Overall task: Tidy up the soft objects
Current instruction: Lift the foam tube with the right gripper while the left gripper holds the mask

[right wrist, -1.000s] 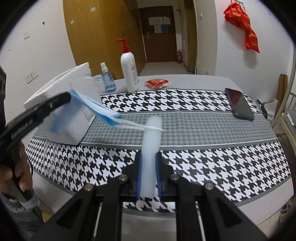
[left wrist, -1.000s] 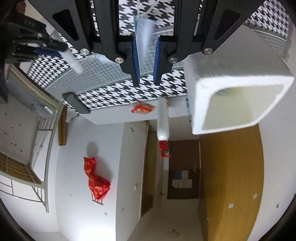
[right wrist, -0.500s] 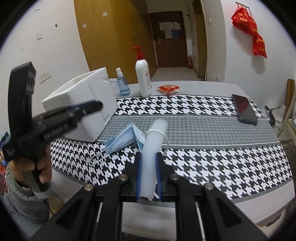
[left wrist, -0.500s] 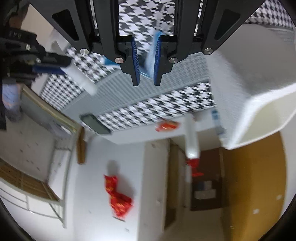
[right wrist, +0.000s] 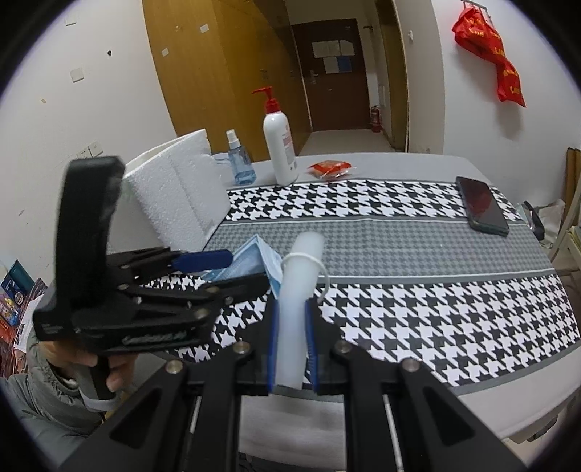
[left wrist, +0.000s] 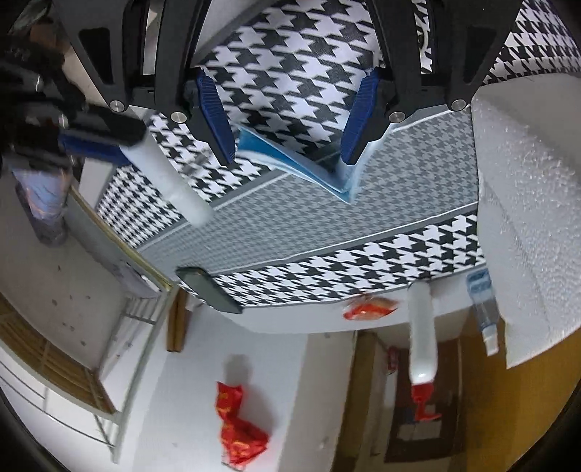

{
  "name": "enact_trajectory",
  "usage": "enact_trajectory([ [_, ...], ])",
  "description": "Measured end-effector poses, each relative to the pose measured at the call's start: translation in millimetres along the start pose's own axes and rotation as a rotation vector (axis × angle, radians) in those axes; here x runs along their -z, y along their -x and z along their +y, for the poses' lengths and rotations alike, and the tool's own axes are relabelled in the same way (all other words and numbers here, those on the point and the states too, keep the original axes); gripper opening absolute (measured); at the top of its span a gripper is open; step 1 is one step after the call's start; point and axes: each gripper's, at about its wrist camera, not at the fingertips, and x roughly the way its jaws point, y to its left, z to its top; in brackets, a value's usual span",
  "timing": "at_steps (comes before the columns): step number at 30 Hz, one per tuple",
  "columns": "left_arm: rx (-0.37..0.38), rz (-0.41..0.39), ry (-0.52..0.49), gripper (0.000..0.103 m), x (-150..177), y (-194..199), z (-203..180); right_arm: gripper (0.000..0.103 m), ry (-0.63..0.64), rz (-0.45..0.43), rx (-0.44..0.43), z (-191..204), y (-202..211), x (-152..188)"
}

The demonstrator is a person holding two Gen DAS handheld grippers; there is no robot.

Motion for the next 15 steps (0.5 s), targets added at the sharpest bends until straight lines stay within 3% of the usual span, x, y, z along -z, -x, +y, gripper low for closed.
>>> enact_trajectory([
  [5, -0.072, -0.024, 0.025, 0.062, -9.1, -4.3, 7.0, 0.017, -0.011, 0.01, -0.009, -6.2, -4.7, 4.0],
  [15, -0.159, 0.096, 0.022, 0.061, -10.9, -42.9, 6.8, 0.017, -0.013, 0.01, -0.041, -12.5, -8.1, 8.9],
])
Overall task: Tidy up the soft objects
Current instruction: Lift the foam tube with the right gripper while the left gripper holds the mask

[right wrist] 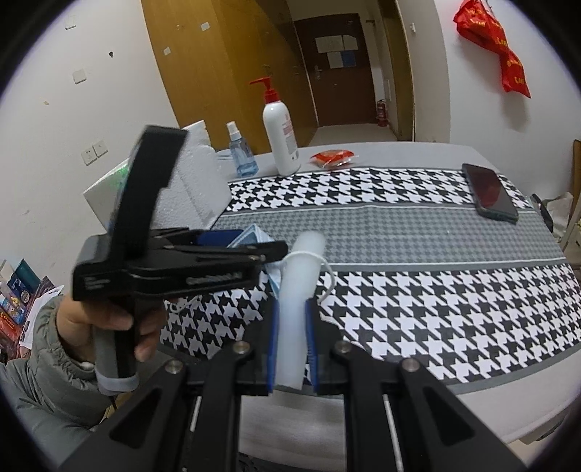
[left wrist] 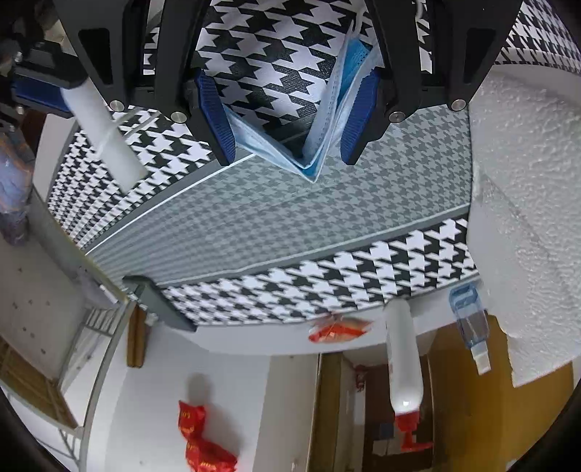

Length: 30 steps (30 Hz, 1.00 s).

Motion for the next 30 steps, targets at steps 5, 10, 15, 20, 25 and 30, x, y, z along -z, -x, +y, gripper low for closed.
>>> enact_trajectory([
  [5, -0.014, 0.032, 0.002, 0.034, -0.7, -10.6, -2.0, 0.017, -0.004, 0.003, -0.009, -4.1, -0.4, 2.0],
  [10, 0.001, 0.027, 0.008, 0.017, -5.6, -10.3, -2.5, 0.017, -0.005, 0.004, -0.019, -6.0, -0.9, 3.6],
  [15, 0.004, 0.002, 0.016, 0.011, -16.2, -6.0, -3.0, 0.017, 0.001, 0.003, -0.03, -5.9, -0.1, 4.7],
  [20, -0.022, -0.048, 0.026, 0.011, -29.2, 4.2, -1.8, 0.017, 0.005, 0.005, -0.049, -4.9, 1.6, 7.4],
  [25, -0.048, -0.097, 0.034, 0.01, -42.3, 16.5, 3.4, 0.017, 0.018, 0.017, -0.083, 0.9, 4.0, 14.8],
  [30, -0.077, -0.142, 0.039, 0.01, -50.2, 28.8, 9.0, 0.017, 0.024, 0.013, -0.091, 3.7, 11.4, 19.9],
])
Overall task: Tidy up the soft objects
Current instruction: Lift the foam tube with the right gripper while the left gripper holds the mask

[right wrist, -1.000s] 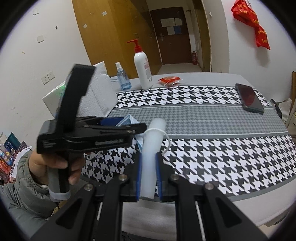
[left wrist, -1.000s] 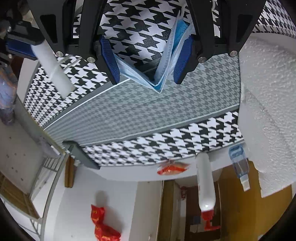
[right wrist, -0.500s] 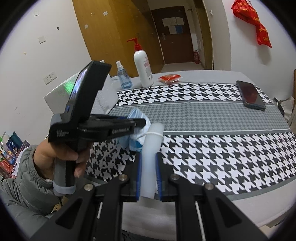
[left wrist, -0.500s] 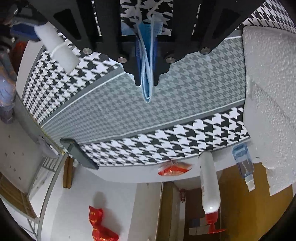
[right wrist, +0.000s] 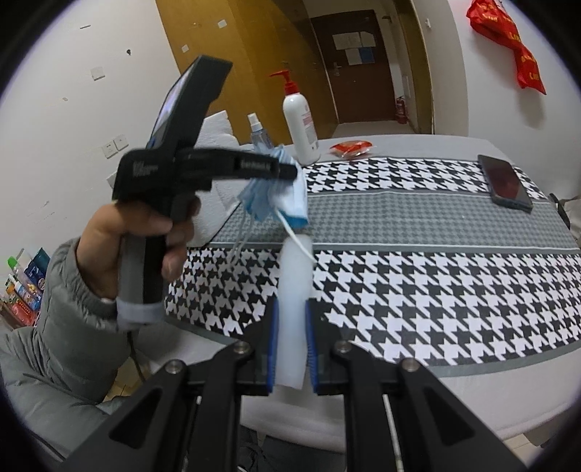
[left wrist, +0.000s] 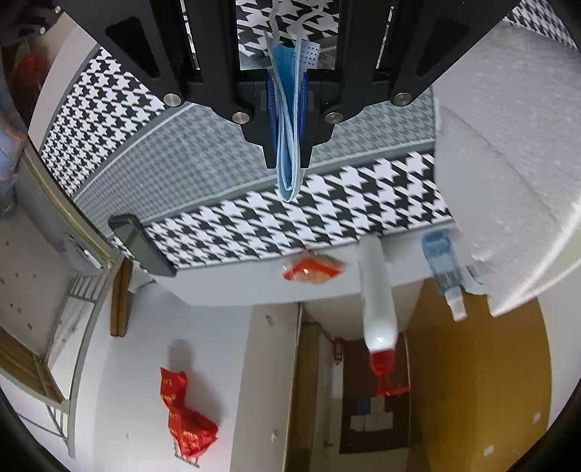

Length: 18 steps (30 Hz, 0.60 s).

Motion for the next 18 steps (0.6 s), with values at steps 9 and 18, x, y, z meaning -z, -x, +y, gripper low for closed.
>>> enact_trajectory([
  [9, -0.037, -0.049, 0.013, 0.01, -4.3, 18.6, 12.7, 0.017, -0.017, -0.015, 0.013, -3.7, 13.8, 8.5],
  [18, -0.011, -0.086, -0.012, 0.011, -0.2, 40.2, 6.9, 0.017, -0.061, -0.061, 0.058, -14.8, 26.1, 5.3],
])
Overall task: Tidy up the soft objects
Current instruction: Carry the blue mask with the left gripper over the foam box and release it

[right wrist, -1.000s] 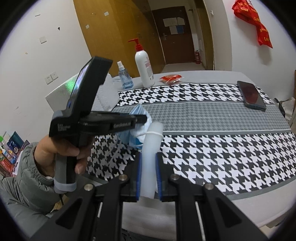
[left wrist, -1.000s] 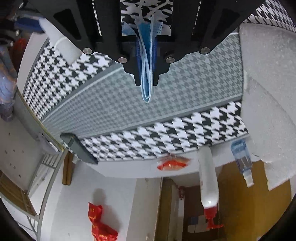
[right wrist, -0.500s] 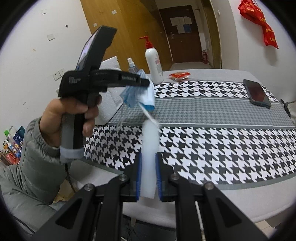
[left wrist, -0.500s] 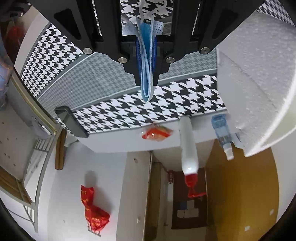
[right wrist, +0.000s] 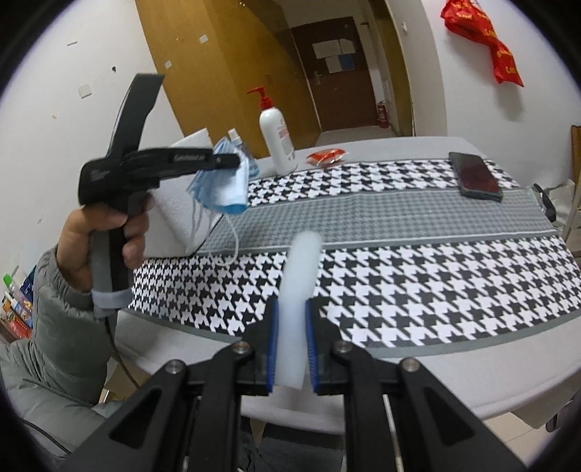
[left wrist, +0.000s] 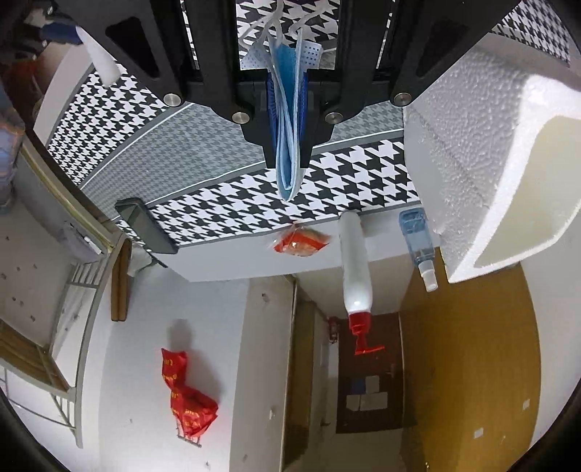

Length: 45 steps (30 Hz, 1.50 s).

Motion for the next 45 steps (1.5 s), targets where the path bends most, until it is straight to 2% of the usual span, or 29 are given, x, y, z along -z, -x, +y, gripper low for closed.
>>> enact_trajectory([
  [15, -0.018, -0.108, -0.017, 0.011, -12.3, 50.5, 4.5, 0.017, 0.013, -0.038, -0.002, 7.3, 7.8, -8.2],
  [22, -0.037, -0.152, 0.005, 0.011, -21.7, 75.1, 18.6, 0.017, 0.031, -0.047, -0.02, 13.9, 7.6, -12.1],
  [29, -0.093, -0.204, 0.031, 0.011, -32.2, 100.4, 35.7, 0.017, 0.058, -0.062, -0.05, 22.3, 6.7, -18.8],
  [45, -0.231, -0.222, 0.109, 0.011, -44.9, 113.5, 84.8, 0.017, 0.123, -0.087, -0.114, 42.8, -5.8, -42.1],
])
